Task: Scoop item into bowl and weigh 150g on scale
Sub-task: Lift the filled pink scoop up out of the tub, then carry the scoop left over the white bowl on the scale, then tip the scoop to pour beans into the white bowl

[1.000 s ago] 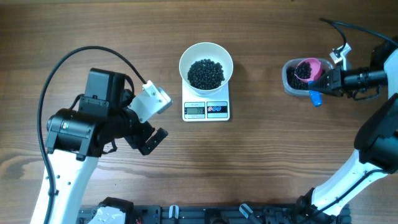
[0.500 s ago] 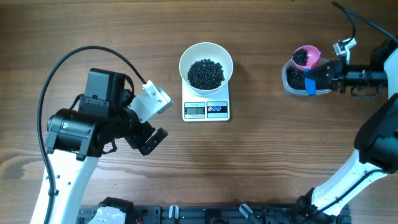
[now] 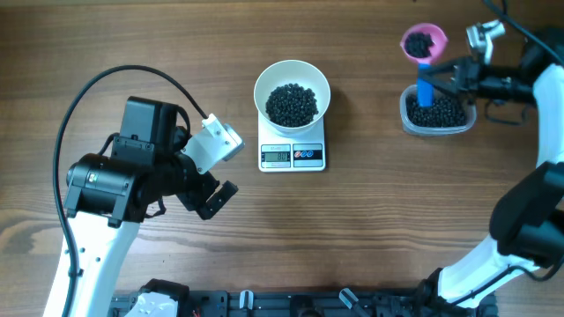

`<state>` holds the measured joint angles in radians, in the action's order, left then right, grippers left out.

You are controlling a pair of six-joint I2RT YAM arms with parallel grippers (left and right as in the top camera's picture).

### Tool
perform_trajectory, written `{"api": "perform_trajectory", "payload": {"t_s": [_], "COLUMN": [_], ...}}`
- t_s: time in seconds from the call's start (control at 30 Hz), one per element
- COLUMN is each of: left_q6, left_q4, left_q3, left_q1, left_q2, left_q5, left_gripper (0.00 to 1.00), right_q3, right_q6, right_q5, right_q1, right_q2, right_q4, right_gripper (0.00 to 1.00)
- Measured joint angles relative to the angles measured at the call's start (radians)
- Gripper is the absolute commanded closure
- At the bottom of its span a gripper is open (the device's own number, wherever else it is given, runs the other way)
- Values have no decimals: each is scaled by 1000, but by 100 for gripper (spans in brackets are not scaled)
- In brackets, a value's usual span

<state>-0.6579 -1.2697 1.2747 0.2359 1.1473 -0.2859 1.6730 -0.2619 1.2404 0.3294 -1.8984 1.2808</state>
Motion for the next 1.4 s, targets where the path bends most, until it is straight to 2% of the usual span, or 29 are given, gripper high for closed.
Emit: {"api": "perform_trajectory", "payload": {"t_s": [0.2, 0.37, 0.63, 0.93, 1.1, 1.4], "left_q6": [0, 0, 0, 0, 0, 0], "left_q4": [0, 0, 0, 0, 0, 0], "left_q3": [0, 0, 0, 0, 0, 0], "left_q1": [0, 0, 0, 0, 0, 0], "left_q2": [0, 0, 0, 0, 0, 0], "left_q5": [0, 0, 0, 0, 0, 0], "left_gripper": [0, 0, 0, 0, 0, 0], "right_q3": [-1, -1, -1, -1, -1, -1], "right_q6": [226, 277, 261, 158, 113, 88], "right_q5": [-35, -158, -592, -1039, -1186, -1250], "right_q1": [-206, -359, -575, -750, -791, -805], "right_q2": [53, 55, 55, 55, 55, 55], "right_q4": [-242, -272, -273, -296, -303, -306], "right_gripper": [96, 96, 96, 96, 96, 96]}}
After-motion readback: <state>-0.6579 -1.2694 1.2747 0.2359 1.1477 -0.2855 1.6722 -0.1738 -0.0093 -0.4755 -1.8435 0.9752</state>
